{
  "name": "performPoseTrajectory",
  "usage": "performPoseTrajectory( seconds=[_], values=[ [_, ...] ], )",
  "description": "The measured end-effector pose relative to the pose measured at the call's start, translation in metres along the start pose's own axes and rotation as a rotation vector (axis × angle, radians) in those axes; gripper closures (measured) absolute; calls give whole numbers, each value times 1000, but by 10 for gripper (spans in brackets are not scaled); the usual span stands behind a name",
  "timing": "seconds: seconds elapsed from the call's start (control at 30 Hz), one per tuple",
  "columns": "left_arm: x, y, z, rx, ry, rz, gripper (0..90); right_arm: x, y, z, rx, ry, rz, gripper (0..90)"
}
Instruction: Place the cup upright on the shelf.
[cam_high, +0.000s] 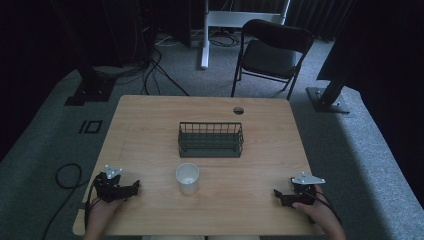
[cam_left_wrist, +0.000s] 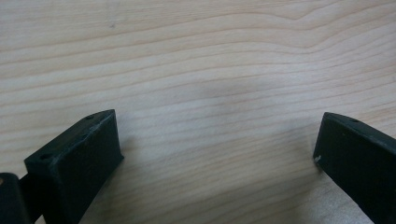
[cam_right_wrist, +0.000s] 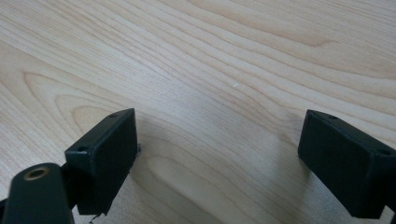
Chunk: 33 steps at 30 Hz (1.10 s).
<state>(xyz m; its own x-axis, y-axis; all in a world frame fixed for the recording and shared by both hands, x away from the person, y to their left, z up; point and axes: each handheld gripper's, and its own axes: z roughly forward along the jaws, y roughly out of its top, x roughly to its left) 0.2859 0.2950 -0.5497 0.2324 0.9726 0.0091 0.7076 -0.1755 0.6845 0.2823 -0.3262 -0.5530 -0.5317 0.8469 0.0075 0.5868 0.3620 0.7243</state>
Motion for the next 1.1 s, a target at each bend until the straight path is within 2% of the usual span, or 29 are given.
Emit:
performPoseTrajectory(
  seconds=[0.1, 0.33, 0.43, 0.77, 1.1],
  values=[
    [2, -2, -1, -2, -15, 13, 8, 0, 0, 0, 0, 0, 0, 114],
    [2, -2, -1, -1, -9, 10, 8, 0, 0, 0, 2, 1, 0, 112],
    [4, -2, -1, -3, -28, 28, 7, 0, 0, 0, 2, 1, 0, 111],
    [4, -2, -2, -4, -29, 30, 8, 2, 0, 0, 0, 1, -1, 110],
    [4, -3, -2, -4, -31, 32, 7, 6, 4, 4, -6, 28, -46, 112]
  ],
)
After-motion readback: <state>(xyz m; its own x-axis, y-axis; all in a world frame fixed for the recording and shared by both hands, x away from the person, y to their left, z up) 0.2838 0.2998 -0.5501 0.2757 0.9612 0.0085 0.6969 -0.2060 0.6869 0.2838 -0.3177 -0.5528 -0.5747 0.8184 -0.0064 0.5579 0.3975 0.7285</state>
